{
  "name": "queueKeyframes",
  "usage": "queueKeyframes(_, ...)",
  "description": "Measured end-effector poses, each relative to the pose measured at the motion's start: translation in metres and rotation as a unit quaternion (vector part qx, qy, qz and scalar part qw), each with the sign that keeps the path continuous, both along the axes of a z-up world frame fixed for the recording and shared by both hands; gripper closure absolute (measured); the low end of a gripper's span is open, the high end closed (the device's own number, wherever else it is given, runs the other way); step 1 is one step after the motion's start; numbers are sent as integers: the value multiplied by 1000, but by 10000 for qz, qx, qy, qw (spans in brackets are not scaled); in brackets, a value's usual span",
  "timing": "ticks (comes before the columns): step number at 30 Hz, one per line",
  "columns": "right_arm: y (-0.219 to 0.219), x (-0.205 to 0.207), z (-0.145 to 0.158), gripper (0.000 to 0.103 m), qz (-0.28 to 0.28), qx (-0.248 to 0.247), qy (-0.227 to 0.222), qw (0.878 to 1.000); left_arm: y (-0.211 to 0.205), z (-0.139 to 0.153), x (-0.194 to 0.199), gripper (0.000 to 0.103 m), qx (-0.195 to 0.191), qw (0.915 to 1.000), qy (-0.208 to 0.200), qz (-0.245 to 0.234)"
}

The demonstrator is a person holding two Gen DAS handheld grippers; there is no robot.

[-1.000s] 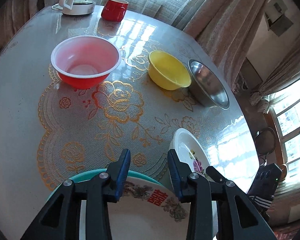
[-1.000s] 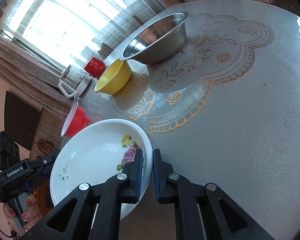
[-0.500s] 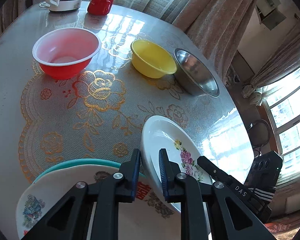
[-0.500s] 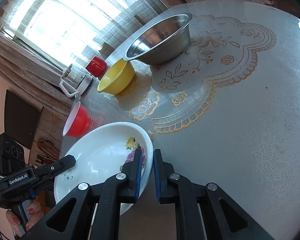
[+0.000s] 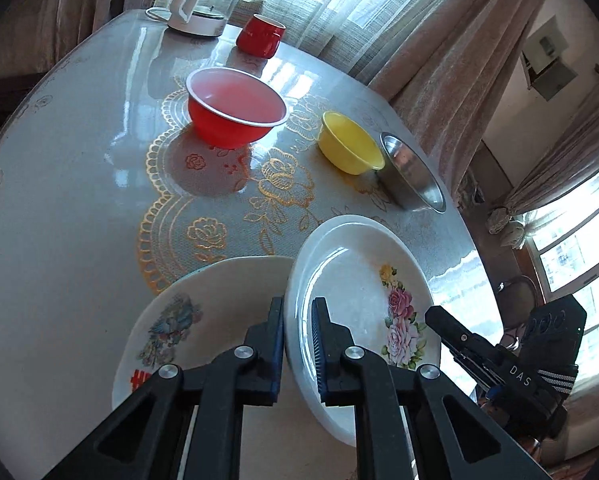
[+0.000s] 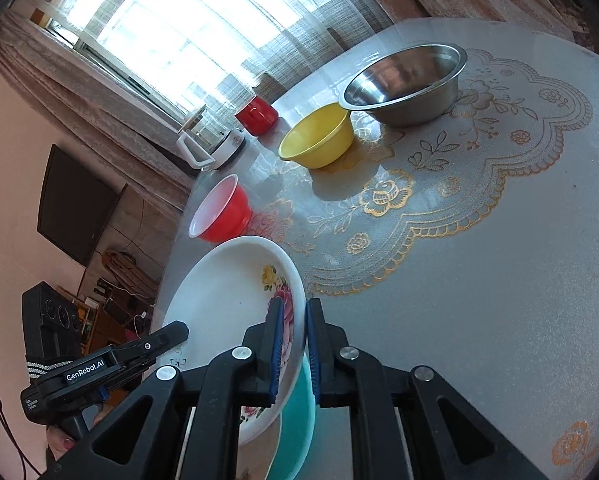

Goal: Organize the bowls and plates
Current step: 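Lift the floral white plate with both grippers over the plate stack, then lower the floral plate onto the stack and open both grippers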

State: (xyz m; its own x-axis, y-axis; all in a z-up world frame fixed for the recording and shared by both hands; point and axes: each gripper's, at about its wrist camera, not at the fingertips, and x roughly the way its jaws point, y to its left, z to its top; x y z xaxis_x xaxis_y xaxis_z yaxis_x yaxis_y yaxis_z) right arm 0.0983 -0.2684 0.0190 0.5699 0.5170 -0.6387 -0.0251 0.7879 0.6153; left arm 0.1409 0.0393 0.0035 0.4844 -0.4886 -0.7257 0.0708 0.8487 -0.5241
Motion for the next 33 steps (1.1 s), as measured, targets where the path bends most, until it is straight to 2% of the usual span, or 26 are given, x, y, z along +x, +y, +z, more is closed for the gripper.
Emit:
queueKeyframes(4, 24, -8, -1, 92, 305, -69, 33, 9995, 22, -6, -21, 90, 19, 9997, 22, 236)
queueKeyframes(13, 60, -21, -8, 89, 727, -669, 196, 9949, 34, -21, -47, 91, 453, 9985, 28, 312)
queueKeyframes(19, 70, -29, -4, 82, 848, -1077, 108, 9905, 29, -21, -55, 91, 662, 9974, -74, 258)
queueKeyframes(25, 76, -31, -1, 80, 906, -1380, 59, 9863, 27, -17, -57, 90, 866, 9958, -147, 270)
queueKeyframes(28, 79, -32, 3, 77, 898, -1657, -66, 9821, 24, -10, -60, 88, 1248, 9910, -339, 353)
queueKeyframes(30, 82, -34, 7, 77, 875, -1913, -173, 9775, 23, -9, -59, 86, 1353, 9894, -422, 311)
queueKeyframes(33, 81, -34, 7, 77, 943, -1783, -160, 9793, 23, -10, -58, 85, 1293, 9904, -413, 274)
